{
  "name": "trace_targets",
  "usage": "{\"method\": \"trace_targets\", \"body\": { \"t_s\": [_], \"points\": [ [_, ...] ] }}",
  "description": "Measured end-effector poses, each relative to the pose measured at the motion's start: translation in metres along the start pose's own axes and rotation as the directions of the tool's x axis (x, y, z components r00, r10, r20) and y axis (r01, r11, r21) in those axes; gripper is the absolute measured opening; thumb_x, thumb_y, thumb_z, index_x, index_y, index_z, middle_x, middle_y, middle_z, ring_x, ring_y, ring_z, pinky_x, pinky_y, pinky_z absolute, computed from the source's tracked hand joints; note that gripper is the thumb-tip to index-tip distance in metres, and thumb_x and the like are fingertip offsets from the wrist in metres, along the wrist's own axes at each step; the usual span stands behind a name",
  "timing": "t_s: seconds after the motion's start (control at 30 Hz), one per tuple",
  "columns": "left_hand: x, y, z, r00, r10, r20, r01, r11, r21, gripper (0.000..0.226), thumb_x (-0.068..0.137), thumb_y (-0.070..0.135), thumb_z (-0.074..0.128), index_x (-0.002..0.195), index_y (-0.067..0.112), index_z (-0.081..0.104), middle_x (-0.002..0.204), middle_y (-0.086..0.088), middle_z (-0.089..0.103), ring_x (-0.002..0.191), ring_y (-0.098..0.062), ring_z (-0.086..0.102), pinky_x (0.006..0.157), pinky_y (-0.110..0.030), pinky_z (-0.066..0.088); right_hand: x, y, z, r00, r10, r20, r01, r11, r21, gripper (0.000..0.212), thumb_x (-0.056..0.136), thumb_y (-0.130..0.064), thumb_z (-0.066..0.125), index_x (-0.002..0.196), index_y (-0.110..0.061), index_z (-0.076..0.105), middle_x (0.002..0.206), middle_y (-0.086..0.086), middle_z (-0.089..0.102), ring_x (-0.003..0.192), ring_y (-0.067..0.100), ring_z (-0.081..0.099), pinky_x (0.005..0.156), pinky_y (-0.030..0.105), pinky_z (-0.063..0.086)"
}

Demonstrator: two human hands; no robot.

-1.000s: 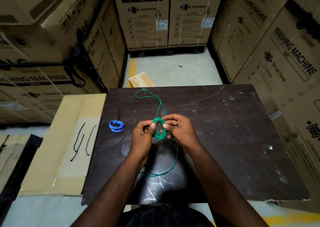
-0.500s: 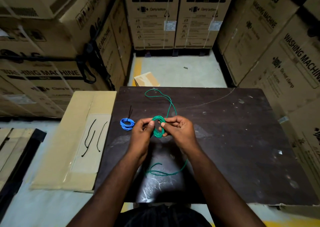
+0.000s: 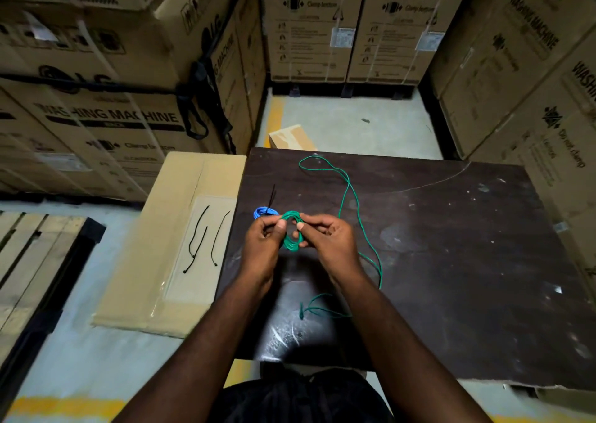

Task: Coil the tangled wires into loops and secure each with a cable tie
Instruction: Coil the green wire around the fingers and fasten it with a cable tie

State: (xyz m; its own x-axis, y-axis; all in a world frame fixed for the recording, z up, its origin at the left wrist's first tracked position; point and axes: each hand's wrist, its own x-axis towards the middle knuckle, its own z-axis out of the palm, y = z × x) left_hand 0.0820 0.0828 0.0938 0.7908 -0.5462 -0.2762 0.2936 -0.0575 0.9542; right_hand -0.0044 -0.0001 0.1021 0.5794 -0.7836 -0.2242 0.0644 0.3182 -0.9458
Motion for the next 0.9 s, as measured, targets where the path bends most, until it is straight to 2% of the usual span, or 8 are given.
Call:
{"method": "trace_targets", "body": {
  "t_s": [0.13,0.27,0.33,0.43,0.57,0.67,0.77,0.9],
  "points": [
    [0.002,-0.005,-0.015,0.998,-0.037,-0.051,0.035,0.999,-0.040,0.006,0.092,0.006,0.057,0.096,0.007,0.061,0.099,-0.020,0.066,0.089,-0.026,0.060,0.091,-0.047,0.048,0.003,0.014,0.022,0.999,0.012,-0.044,-0.015,0.997,-0.072,0.014,0.083,0.009,0.063,0.096,0.006,0.067,0.082,0.019,0.069,0.055,0.007,0.063,0.051,0.019,0.052],
    [0.006,-0.008,-0.028,0.997,-0.032,-0.073,0.029,0.999,-0.039,0.018,0.094,0.004,0.055,0.107,-0.007,0.059,0.105,-0.027,0.066,0.091,-0.027,0.060,0.091,-0.046,0.048,0.006,0.025,0.030,1.000,0.023,-0.002,-0.023,0.996,-0.085,0.017,0.083,0.008,0.064,0.099,0.009,0.066,0.088,0.024,0.069,0.060,0.010,0.065,0.054,0.021,0.054],
    [0.006,-0.009,-0.032,0.995,-0.053,-0.089,0.048,0.997,-0.058,0.022,0.094,0.004,0.054,0.110,-0.010,0.057,0.103,-0.024,0.066,0.090,-0.027,0.061,0.091,-0.047,0.049,0.005,0.027,0.033,0.999,0.032,0.033,-0.030,0.997,-0.078,0.021,0.080,0.006,0.068,0.101,0.011,0.065,0.089,0.024,0.069,0.063,0.012,0.065,0.055,0.021,0.054],
    [0.006,-0.010,-0.037,0.993,-0.079,-0.093,0.069,0.993,-0.098,0.020,0.094,0.004,0.054,0.109,-0.008,0.057,0.099,-0.020,0.066,0.090,-0.028,0.061,0.092,-0.047,0.048,0.004,0.029,0.037,0.998,0.029,0.049,-0.026,0.997,-0.074,0.019,0.078,0.005,0.071,0.097,0.006,0.066,0.088,0.023,0.070,0.066,0.015,0.065,0.057,0.023,0.054],
    [0.007,-0.012,-0.046,0.995,-0.083,-0.051,0.078,0.993,-0.093,0.009,0.094,0.005,0.055,0.099,0.005,0.062,0.094,-0.014,0.068,0.089,-0.026,0.062,0.093,-0.047,0.048,0.004,0.031,0.042,0.999,0.026,0.040,-0.023,0.997,-0.069,0.015,0.080,0.008,0.068,0.093,0.001,0.068,0.078,0.014,0.070,0.058,0.008,0.065,0.052,0.019,0.052],
    [0.007,-0.010,-0.056,0.997,-0.078,-0.018,0.076,0.992,-0.100,0.011,0.093,0.004,0.055,0.095,0.010,0.065,0.091,-0.010,0.070,0.087,-0.024,0.063,0.090,-0.041,0.049,0.002,0.035,0.047,0.998,0.041,0.038,-0.039,0.998,-0.043,0.018,0.081,0.007,0.067,0.098,0.005,0.067,0.075,0.009,0.071,0.058,0.007,0.065,0.053,0.018,0.053],
    [0.009,-0.009,-0.067,0.996,-0.085,0.024,0.087,0.990,-0.115,0.013,0.094,0.006,0.054,0.097,0.007,0.066,0.096,-0.014,0.071,0.090,-0.024,0.065,0.088,-0.037,0.051,0.000,0.041,0.053,0.996,0.074,0.051,-0.074,0.997,-0.009,0.017,0.082,0.006,0.066,0.098,0.002,0.068,0.070,0.003,0.072,0.058,0.008,0.064,0.055,0.018,0.053],
    [0.013,-0.013,-0.081,0.987,-0.159,0.035,0.163,0.976,-0.144,0.017,0.098,0.009,0.048,0.097,0.005,0.064,0.083,-0.005,0.073,0.077,-0.012,0.068,0.072,-0.022,0.055,0.001,0.046,0.059,0.992,0.112,0.065,-0.113,0.993,0.017,0.015,0.082,0.005,0.066,0.094,-0.002,0.069,0.070,0.004,0.072,0.057,0.008,0.063,0.056,0.017,0.052]
  ]
}}
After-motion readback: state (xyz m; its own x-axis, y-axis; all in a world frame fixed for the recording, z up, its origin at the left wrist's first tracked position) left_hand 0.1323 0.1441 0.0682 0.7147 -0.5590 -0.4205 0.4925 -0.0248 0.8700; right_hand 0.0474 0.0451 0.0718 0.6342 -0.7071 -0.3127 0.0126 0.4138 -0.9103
